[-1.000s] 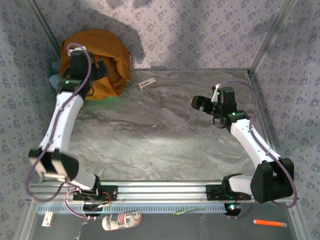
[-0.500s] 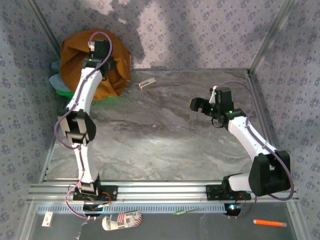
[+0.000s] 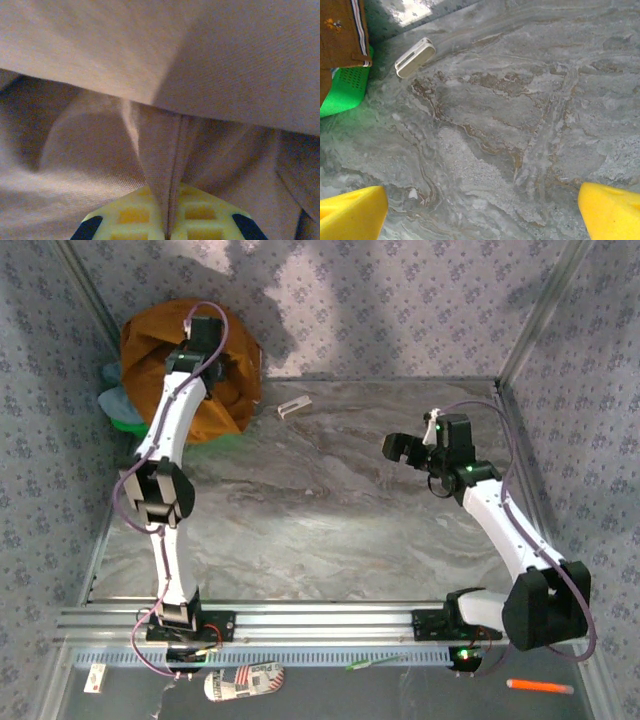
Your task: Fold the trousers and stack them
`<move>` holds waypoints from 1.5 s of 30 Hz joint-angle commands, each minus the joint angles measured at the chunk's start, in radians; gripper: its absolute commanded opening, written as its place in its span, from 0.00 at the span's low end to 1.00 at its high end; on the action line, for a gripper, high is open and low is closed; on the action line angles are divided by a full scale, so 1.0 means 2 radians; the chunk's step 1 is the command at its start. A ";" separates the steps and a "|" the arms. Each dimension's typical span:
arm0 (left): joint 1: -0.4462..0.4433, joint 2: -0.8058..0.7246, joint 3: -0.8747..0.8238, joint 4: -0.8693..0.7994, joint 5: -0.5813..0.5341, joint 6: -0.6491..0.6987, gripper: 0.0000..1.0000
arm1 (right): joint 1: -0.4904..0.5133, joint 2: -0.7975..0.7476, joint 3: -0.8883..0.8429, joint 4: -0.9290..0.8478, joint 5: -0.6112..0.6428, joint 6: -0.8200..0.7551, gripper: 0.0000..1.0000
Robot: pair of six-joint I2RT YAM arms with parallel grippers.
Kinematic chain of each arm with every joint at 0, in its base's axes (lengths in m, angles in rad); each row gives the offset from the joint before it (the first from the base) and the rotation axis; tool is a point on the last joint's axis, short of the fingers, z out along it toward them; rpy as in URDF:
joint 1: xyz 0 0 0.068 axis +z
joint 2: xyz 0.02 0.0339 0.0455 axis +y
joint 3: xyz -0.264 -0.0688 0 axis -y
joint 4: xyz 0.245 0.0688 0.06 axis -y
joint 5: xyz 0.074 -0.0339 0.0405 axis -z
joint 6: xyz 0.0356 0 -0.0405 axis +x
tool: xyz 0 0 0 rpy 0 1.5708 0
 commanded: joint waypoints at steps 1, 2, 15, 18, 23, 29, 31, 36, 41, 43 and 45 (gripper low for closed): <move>-0.028 -0.104 0.026 0.007 0.031 0.014 0.00 | 0.003 -0.009 0.014 -0.011 0.000 -0.004 1.00; -0.040 -0.118 0.030 0.006 0.039 0.018 0.00 | 0.002 -0.009 0.015 -0.011 0.001 -0.002 1.00; -0.263 -0.219 0.060 0.018 0.057 0.101 0.00 | -0.025 -0.013 0.011 0.010 -0.023 0.035 1.00; -0.340 -0.221 0.077 0.015 0.047 0.128 0.00 | -0.034 -0.017 0.009 0.010 -0.022 0.040 1.00; -0.400 -0.246 0.019 0.005 0.040 0.095 0.00 | -0.045 -0.031 0.003 0.004 -0.020 0.045 1.00; -0.408 -0.381 -0.208 0.095 0.042 0.038 0.00 | -0.052 -0.038 -0.006 -0.009 -0.021 0.041 1.00; -0.408 -0.430 -0.262 0.106 0.028 0.023 0.00 | -0.051 -0.037 -0.012 -0.007 -0.022 0.040 1.00; -0.391 -0.511 -0.346 0.078 -0.024 -0.012 0.00 | -0.045 -0.022 -0.017 -0.001 -0.027 0.043 1.00; -0.316 -0.564 -0.412 0.017 -0.047 -0.074 0.27 | -0.024 0.000 -0.012 0.005 -0.021 0.044 1.00; -0.271 -0.585 -0.443 -0.002 -0.047 -0.102 0.53 | -0.013 0.011 -0.009 0.005 -0.016 0.044 0.99; -0.221 -0.596 -0.463 -0.017 -0.031 -0.119 0.60 | -0.002 0.021 -0.005 0.003 -0.013 0.042 1.00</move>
